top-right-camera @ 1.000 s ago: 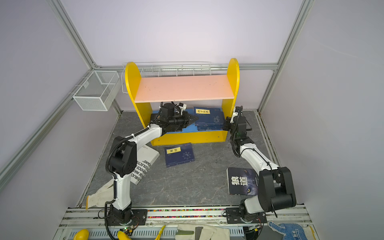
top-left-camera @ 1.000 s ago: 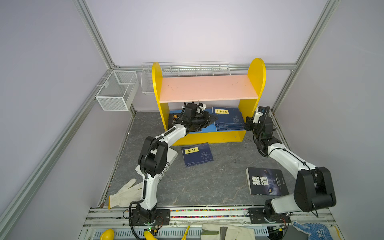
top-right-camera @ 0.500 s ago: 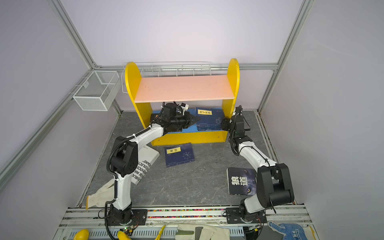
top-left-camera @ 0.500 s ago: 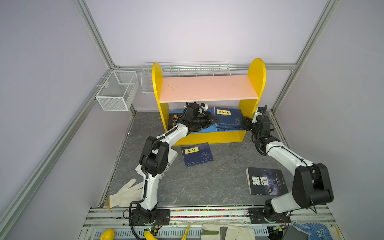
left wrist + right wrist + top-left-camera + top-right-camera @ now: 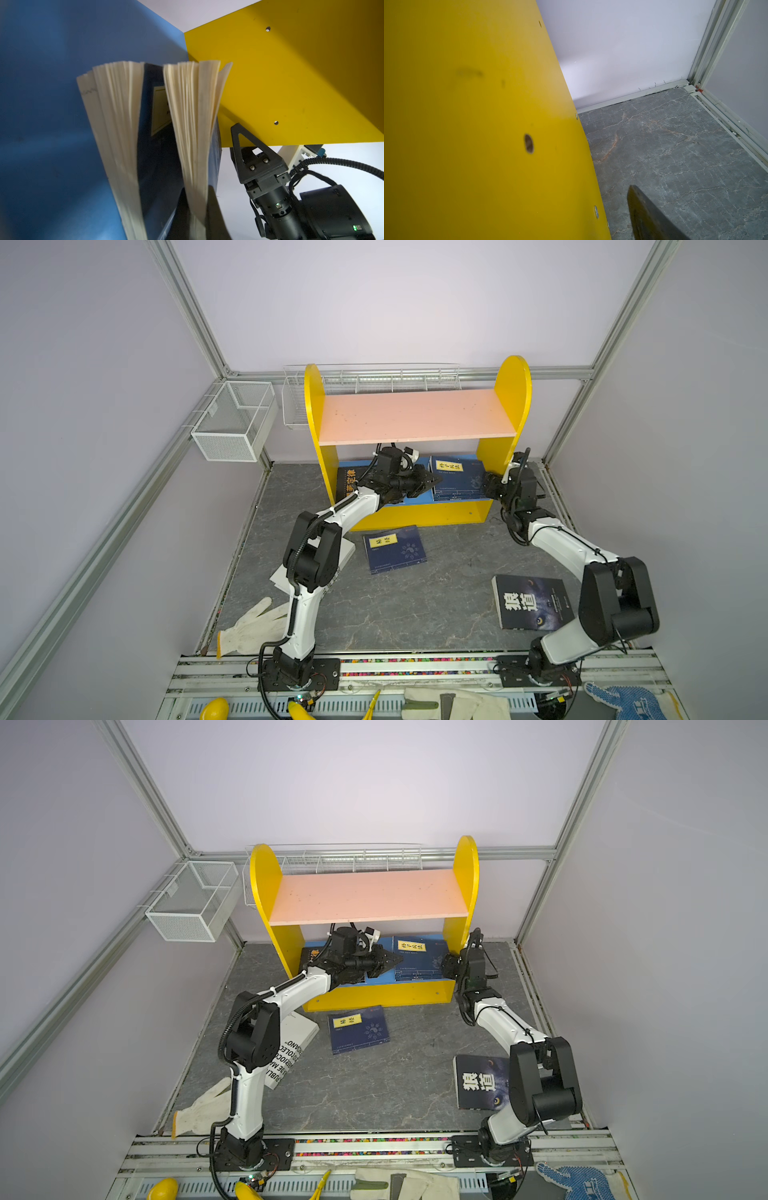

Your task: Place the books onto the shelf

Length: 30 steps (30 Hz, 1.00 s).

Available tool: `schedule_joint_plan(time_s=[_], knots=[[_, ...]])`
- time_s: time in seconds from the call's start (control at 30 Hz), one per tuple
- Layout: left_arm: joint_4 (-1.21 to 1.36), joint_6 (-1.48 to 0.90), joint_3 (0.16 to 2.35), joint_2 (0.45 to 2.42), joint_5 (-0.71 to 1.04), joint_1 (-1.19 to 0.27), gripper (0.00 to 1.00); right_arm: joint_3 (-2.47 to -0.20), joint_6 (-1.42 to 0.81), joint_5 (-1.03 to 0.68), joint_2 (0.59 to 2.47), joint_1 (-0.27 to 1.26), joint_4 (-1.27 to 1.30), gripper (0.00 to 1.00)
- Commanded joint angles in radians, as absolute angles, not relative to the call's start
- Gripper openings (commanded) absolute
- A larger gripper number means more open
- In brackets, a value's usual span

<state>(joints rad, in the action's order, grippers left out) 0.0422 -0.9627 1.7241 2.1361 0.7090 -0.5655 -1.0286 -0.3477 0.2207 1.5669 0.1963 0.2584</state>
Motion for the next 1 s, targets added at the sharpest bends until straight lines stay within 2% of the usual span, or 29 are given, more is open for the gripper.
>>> schedule_joint_plan(time_s=[0.0,0.63,0.9,0.97], knots=[[0.055,-0.943,1.757,2.139,0.671,-0.573,0.00,-1.046,-0.342,0.203,1.603,0.199,0.259,0.76],[0.082,-0.967,1.749,2.156,0.604,-0.592,0.00,-1.011,-0.394,0.252,1.634,0.247,0.254,0.76],[-0.024,-0.898,1.778,2.142,0.549,-0.615,0.00,-0.989,-0.407,0.304,1.663,0.275,0.253,0.76],[-0.043,-0.892,1.786,2.144,0.546,-0.617,0.04,-0.981,-0.406,0.320,1.673,0.281,0.257,0.76]])
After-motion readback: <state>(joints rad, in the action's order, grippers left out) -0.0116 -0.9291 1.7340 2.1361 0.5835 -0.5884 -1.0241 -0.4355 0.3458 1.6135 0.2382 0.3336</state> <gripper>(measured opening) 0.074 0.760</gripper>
